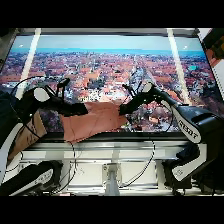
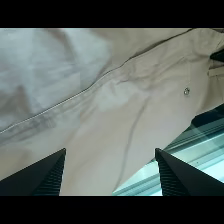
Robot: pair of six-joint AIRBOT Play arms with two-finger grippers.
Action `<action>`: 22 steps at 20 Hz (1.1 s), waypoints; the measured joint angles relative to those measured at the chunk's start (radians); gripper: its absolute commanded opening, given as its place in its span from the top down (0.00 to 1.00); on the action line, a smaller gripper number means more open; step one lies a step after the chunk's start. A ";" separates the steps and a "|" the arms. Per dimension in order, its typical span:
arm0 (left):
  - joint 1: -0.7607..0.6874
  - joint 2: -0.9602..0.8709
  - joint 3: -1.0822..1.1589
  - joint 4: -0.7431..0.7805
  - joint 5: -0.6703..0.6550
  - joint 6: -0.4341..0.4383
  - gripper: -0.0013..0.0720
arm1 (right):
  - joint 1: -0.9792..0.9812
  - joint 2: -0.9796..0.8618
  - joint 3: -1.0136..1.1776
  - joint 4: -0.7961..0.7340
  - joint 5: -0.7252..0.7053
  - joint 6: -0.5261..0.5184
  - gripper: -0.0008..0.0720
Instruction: Fold the clothes and pants, and hang the long-sleeved shirts on hangers.
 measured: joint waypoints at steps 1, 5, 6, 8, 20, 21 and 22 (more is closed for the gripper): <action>0.000 0.000 0.000 0.000 0.000 0.000 0.15 | 0.011 0.001 0.018 0.005 0.015 -0.014 0.95; 0.000 0.000 0.000 0.000 0.023 0.000 0.15 | 0.021 0.016 0.134 -0.027 0.071 -0.034 0.95; 0.000 0.000 0.000 0.000 0.028 0.000 0.15 | 0.013 0.025 0.170 -0.055 0.078 -0.032 0.95; 0.001 0.000 0.000 0.001 0.041 0.007 0.15 | -0.023 0.043 0.237 -0.112 0.085 -0.002 0.95; 0.002 0.015 0.217 0.135 0.067 0.169 0.15 | -0.631 0.264 0.352 -0.232 0.095 0.296 0.95; 0.002 0.024 0.233 0.180 0.067 0.174 0.15 | -0.689 0.282 0.353 -0.244 0.100 0.318 0.95; 0.002 0.035 0.245 0.225 0.068 0.175 0.15 | -0.749 0.300 0.353 -0.259 0.104 0.339 0.95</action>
